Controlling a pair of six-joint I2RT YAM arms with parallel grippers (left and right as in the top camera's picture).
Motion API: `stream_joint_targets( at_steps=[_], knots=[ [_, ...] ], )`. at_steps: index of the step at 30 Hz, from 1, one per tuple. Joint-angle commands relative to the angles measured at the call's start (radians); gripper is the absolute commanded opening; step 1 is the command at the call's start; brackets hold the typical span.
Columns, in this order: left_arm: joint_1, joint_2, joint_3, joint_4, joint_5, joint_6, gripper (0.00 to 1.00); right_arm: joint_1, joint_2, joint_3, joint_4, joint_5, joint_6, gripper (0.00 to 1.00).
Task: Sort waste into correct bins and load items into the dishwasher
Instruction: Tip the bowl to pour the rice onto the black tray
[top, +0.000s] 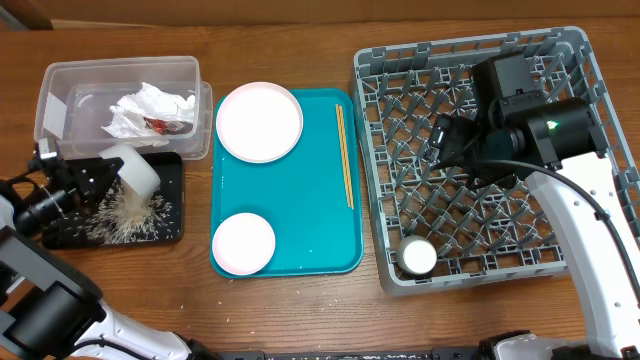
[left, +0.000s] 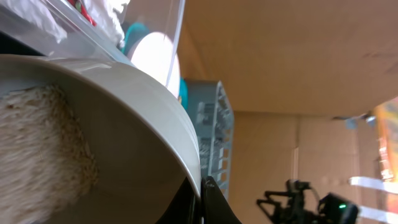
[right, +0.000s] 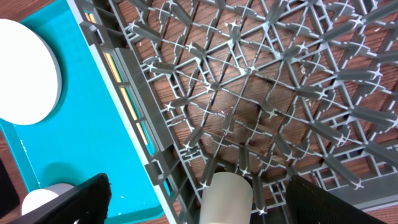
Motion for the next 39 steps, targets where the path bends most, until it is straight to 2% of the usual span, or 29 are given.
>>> stream_joint_targets(
  at_steps=[1, 6, 8, 10, 15, 18, 20, 21, 24, 30, 33, 37, 39],
  knots=[
    [0.017, 0.036, -0.014, 0.006, 0.137, -0.012, 0.04, -0.006, -0.01, 0.021, 0.005, 0.006, -0.005, 0.91],
    [0.018, 0.043, -0.014, 0.032, 0.19, -0.146, 0.04, -0.006, -0.01, 0.021, 0.003, 0.006, -0.005, 0.91],
    [0.018, 0.043, -0.014, 0.02, 0.275, -0.186, 0.04, -0.006, -0.01, 0.021, 0.003, 0.006, -0.005, 0.91],
    [0.018, 0.043, -0.014, -0.003, 0.274, -0.264, 0.04, -0.006, -0.01, 0.021, 0.002, 0.006, -0.005, 0.91],
    [0.018, 0.043, -0.014, 0.003, 0.272, -0.262, 0.04, -0.005, -0.01, 0.021, 0.002, 0.006, -0.005, 0.91],
    [0.021, 0.043, -0.014, 0.119, 0.204, -0.265, 0.04, -0.006, -0.01, 0.021, 0.002, 0.006, -0.005, 0.91],
    [0.023, 0.043, -0.014, 0.173, 0.092, -0.373, 0.04, -0.005, -0.01, 0.021, 0.002, 0.006, -0.005, 0.91],
    [0.023, 0.043, -0.014, 0.135, 0.106, -0.395, 0.04, -0.005, -0.01, 0.021, -0.001, 0.006, -0.005, 0.91],
    [0.023, 0.043, -0.014, 0.115, 0.196, -0.346, 0.04, -0.005, -0.01, 0.021, -0.006, 0.006, -0.005, 0.91],
    [0.007, 0.043, -0.014, 0.093, 0.185, -0.343, 0.04, -0.006, -0.01, 0.021, -0.005, 0.006, -0.004, 0.91],
    [-0.022, 0.027, -0.008, 0.036, 0.185, -0.248, 0.04, -0.005, -0.01, 0.021, -0.004, 0.006, -0.004, 0.91],
    [-0.13, -0.015, 0.064, -0.021, 0.164, -0.192, 0.04, -0.006, -0.01, 0.021, -0.003, 0.006, -0.004, 0.91],
    [-0.222, -0.035, 0.136, -0.026, 0.092, -0.196, 0.04, -0.006, -0.01, 0.021, 0.004, 0.006, -0.004, 0.91]
  ],
)
